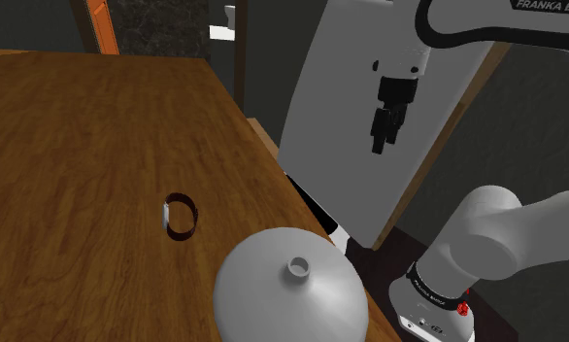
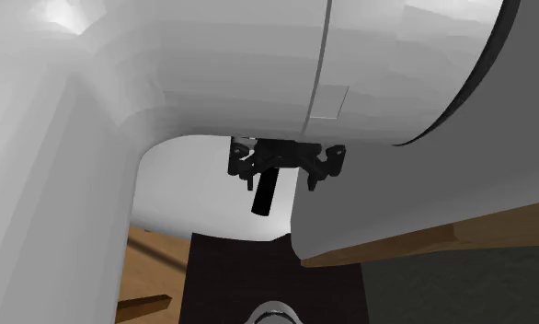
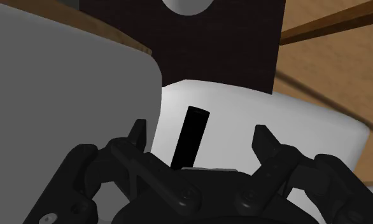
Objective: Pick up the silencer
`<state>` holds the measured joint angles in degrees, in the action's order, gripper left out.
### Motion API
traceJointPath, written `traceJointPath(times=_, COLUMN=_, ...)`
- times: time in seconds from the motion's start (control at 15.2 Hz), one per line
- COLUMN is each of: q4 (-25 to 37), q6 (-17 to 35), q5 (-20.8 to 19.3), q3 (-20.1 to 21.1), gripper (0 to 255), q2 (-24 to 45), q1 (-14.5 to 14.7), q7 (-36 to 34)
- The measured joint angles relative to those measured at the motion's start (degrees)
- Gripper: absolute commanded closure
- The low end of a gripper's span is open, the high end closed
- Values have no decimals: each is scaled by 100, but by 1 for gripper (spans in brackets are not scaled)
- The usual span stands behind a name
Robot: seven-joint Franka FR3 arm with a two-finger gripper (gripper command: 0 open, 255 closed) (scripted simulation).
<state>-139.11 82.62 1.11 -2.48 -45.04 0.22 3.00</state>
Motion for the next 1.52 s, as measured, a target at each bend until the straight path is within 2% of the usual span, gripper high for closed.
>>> traceJointPath(times=0.13, q4=-84, q6=129, q5=1, q3=18, gripper=0, q2=29, q1=0, q7=-22)
traceJointPath(times=0.33, q4=-400, q6=702, q5=5, q3=119, gripper=0, q2=151, q1=-1, q7=-143)
traceJointPath(times=0.79, q4=-1228, q6=2550, q5=-17, q3=398, gripper=0, q2=823, q1=-5, q7=-514)
traceJointPath(times=1.19, q4=-1504, q6=4200, q5=-155, q3=646, gripper=0, q2=1890, q1=-70, q7=-916)
traceJointPath(times=1.52, q4=-1398, q6=5548, q5=-532, q3=801, gripper=0, q2=3103, q1=-267, q7=-1335)
